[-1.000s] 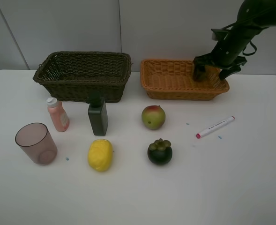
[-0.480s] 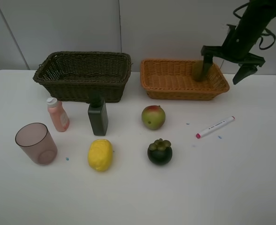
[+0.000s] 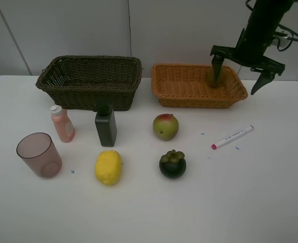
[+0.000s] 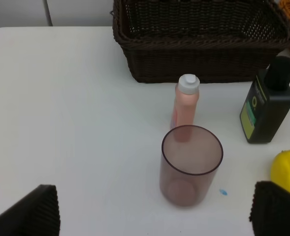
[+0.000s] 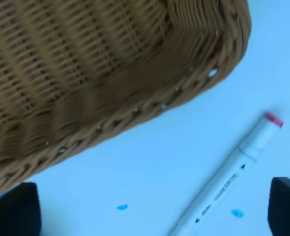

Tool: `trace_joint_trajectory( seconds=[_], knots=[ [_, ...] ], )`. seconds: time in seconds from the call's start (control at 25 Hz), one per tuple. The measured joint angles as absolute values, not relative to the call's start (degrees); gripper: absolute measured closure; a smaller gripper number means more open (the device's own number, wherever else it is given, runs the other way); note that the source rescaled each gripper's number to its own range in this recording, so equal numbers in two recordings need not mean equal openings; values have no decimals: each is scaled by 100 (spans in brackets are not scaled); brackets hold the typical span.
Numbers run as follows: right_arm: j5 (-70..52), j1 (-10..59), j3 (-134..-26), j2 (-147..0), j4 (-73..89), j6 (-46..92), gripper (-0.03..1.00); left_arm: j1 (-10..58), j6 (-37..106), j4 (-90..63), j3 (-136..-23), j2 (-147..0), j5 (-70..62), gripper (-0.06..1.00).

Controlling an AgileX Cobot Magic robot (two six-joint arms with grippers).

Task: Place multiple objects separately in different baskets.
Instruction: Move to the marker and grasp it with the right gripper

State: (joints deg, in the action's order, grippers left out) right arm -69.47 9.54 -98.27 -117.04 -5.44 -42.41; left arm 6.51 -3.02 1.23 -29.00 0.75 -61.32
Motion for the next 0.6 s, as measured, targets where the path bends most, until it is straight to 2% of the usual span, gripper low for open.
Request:
trace_joint_trajectory(
  seconds=[0.32,0.6],
  knots=[
    [-6912,1003,-8781,-11697,-525,-4788,-3,651,-302,123,-2900,75,-6132,-6],
    [-5567,881,-7805,-11673,-72,-4849,-3,651,-302,123,-2900,75,-6132,-6]
  ],
)
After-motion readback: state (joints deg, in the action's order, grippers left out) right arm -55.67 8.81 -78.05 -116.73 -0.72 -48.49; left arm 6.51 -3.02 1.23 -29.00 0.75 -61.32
